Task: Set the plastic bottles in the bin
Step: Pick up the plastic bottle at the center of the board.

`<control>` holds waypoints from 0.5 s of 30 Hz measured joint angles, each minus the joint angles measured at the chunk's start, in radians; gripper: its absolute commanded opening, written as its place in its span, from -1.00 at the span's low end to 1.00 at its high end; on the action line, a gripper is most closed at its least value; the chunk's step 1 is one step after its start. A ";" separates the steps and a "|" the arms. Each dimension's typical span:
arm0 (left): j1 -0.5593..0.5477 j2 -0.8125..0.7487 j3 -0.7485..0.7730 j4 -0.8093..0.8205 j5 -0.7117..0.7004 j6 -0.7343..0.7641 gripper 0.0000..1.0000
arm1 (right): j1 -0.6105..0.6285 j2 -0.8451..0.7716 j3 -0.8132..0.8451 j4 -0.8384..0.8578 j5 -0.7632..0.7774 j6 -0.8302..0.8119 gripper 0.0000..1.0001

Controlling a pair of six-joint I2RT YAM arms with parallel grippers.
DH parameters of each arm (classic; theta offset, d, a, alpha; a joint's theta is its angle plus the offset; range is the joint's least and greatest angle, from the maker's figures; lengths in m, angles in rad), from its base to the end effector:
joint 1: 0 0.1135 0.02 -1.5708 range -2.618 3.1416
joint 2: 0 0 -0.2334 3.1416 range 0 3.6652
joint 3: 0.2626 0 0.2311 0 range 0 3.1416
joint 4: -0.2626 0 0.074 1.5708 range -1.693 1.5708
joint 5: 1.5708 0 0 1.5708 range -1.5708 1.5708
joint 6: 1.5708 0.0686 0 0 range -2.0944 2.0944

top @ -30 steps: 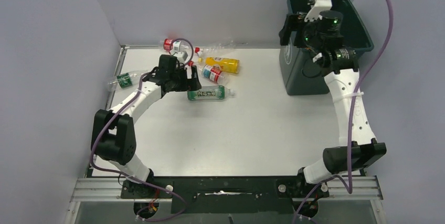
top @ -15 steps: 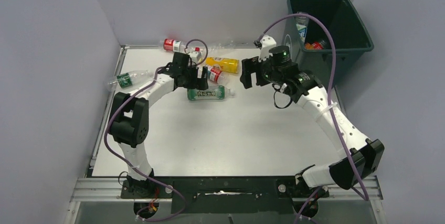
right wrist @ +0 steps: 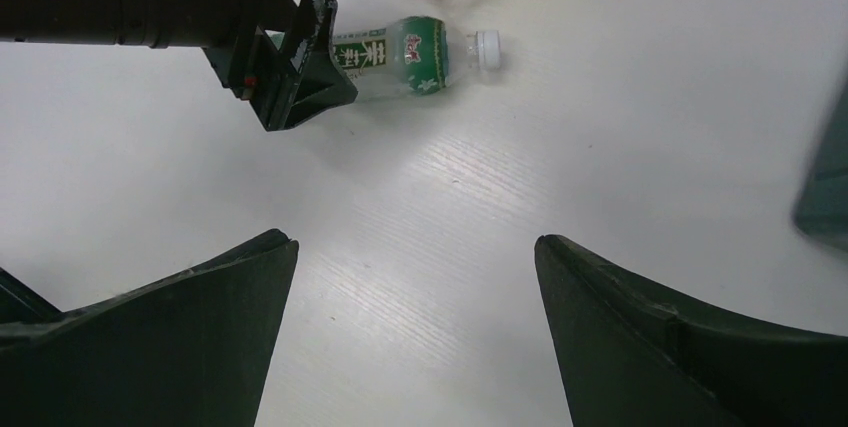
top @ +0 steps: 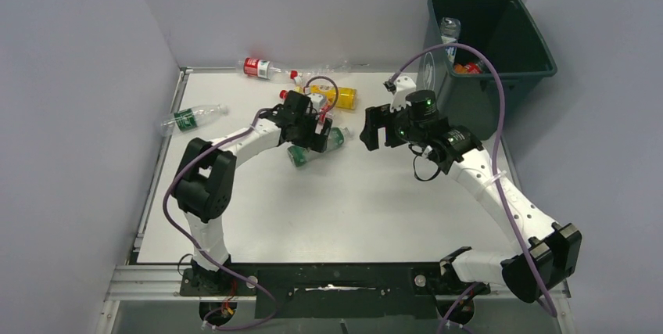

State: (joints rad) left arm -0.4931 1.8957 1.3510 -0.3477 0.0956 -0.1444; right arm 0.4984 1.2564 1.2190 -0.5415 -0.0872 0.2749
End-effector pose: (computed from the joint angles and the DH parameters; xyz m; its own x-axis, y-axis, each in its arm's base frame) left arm 0.3543 -0.1978 0.1596 -0.7541 0.2426 -0.6103 0.4198 0.8927 -0.1639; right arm 0.2538 0.1449 0.3092 -0.6092 -0.0236 -0.7927 -0.3895 0.8796 0.2731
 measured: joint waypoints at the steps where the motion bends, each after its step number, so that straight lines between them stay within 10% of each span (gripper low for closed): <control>1: -0.014 0.000 -0.007 -0.001 -0.012 0.000 0.84 | 0.000 -0.002 -0.014 0.008 -0.003 0.003 0.87; 5: -0.059 0.000 -0.035 -0.013 -0.055 -0.004 0.78 | 0.001 -0.005 -0.072 0.025 -0.011 0.021 0.87; 11: -0.087 0.001 -0.055 -0.024 -0.087 -0.032 0.00 | 0.001 -0.044 -0.157 0.040 -0.010 0.049 0.87; 15: -0.087 0.001 -0.055 -0.024 -0.080 -0.055 -0.16 | 0.001 -0.081 -0.196 0.054 -0.010 0.070 0.87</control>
State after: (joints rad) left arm -0.5800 1.8969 1.2961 -0.3717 0.0154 -0.1989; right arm 0.4992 1.1755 1.0229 -0.4877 -0.0971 0.3450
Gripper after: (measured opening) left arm 0.473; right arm 0.936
